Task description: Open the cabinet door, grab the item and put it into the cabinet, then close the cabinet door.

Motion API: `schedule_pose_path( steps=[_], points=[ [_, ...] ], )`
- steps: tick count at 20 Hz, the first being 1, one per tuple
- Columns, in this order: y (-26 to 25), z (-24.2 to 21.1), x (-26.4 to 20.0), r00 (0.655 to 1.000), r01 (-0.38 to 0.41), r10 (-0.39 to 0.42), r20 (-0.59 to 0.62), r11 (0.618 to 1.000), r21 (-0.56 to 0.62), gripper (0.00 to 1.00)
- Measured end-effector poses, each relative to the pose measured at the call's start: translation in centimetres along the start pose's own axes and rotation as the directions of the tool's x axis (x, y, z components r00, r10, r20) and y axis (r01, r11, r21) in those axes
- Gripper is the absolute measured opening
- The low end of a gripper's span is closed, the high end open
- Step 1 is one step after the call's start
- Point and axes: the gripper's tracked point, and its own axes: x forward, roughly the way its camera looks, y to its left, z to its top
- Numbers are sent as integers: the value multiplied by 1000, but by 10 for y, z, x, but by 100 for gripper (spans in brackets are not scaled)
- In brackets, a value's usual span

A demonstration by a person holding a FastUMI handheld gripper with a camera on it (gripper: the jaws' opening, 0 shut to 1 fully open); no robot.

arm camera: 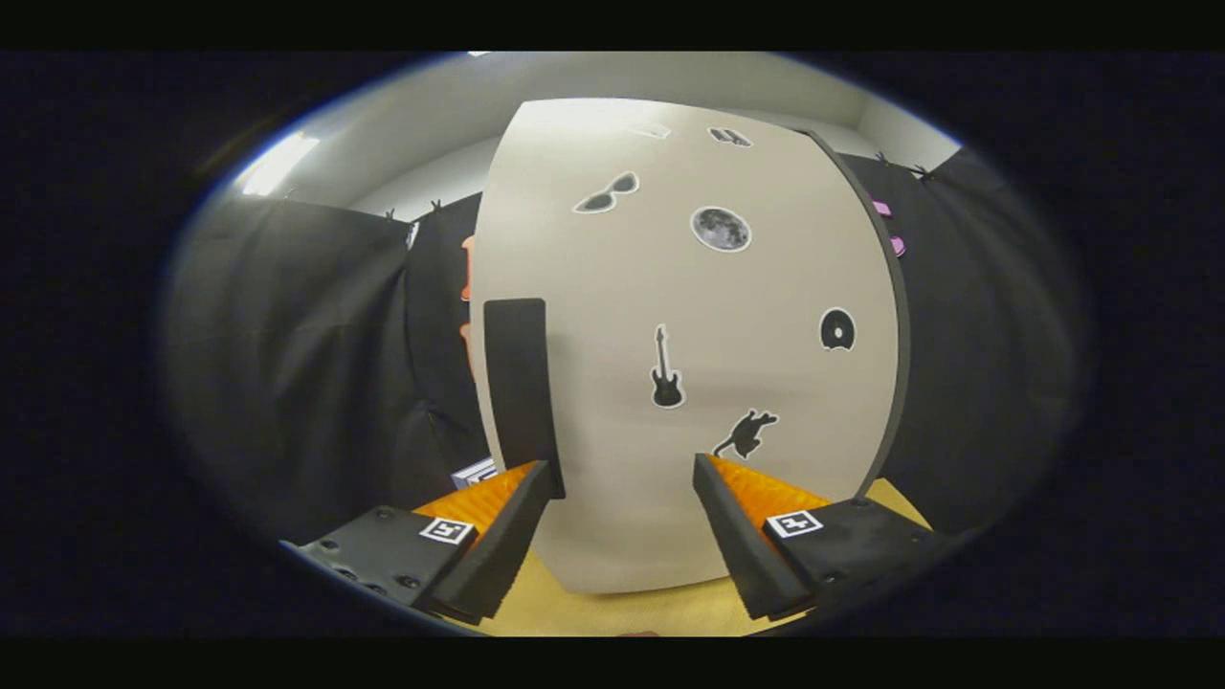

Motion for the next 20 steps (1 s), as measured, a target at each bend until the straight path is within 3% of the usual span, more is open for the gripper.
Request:
schedule_pose_path(
  steps=[6, 13, 20],
  points=[
    [2, 2, 23, 998, 63, -63, 14, 997, -54, 96],
    [0, -6, 45, 997, 80, -80, -2, 997, 19, 95],
    [-3, -8, 58, 994, 107, -107, 7, 994, 12, 95]
  ],
)
